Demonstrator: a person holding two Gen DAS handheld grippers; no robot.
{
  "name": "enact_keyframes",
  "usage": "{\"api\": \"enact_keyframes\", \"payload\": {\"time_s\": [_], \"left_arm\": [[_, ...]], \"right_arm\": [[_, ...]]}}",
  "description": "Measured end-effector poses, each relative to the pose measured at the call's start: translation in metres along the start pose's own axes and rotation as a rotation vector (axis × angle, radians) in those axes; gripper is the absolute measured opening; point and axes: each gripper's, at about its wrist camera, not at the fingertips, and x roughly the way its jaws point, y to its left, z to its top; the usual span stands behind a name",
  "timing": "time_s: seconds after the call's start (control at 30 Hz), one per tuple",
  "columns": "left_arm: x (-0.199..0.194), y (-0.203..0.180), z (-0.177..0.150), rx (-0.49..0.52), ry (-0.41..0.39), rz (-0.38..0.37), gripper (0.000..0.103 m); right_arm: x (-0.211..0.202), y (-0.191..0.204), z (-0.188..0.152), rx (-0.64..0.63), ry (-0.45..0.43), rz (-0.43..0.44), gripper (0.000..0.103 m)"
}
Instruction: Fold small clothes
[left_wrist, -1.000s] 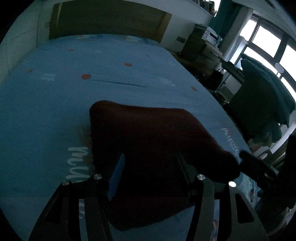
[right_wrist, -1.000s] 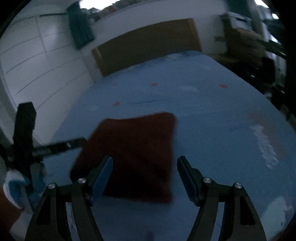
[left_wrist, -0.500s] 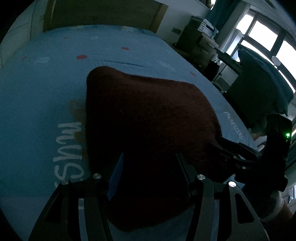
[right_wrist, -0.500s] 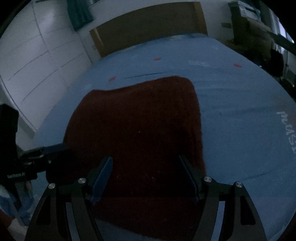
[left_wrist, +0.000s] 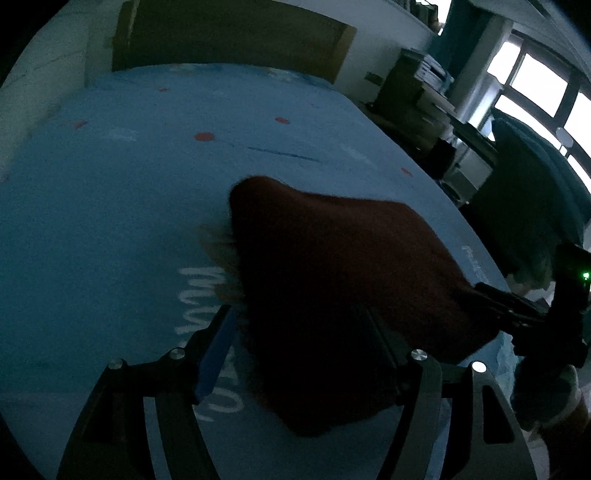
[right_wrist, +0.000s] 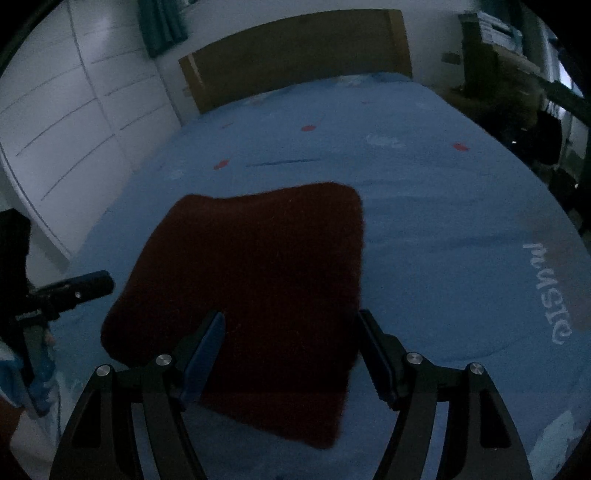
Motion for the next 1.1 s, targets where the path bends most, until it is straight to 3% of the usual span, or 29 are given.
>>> {"api": "enact_keyframes", "payload": {"time_s": [0.3, 0.43, 0.67, 0.9, 1.1], "left_arm": [[0.014, -0.032, 0.008, 0.05, -0.01, -0.038, 0.064], [0.039, -0.037, -0.005, 0.025, 0.071, -0.087, 0.064], [0.02, -0.023, -0.008, 0.01, 0.047, -0.119, 0.064], [0.01, 0.028, 0.012, -0.142, 0.004, -0.09, 0.07], [0.035, 0.033, 0.02, -0.17, 0.073, -0.159, 0.076]], "right_arm": [[0.009, 0.024, 0.01, -0.02, -0.034, 0.026, 0.074], [0.027, 0.026, 0.002, -0.012, 0.003, 0.036, 0.074], [0.02, 0.012, -0.015, -0.024, 0.048, 0.06, 0.074], [0.009, -0.014, 0.007, 0.093, 0.025, 0.037, 0.078], [0.048, -0.024, 0.01, 0.186, 0.15, 0.112, 0.082]]}}
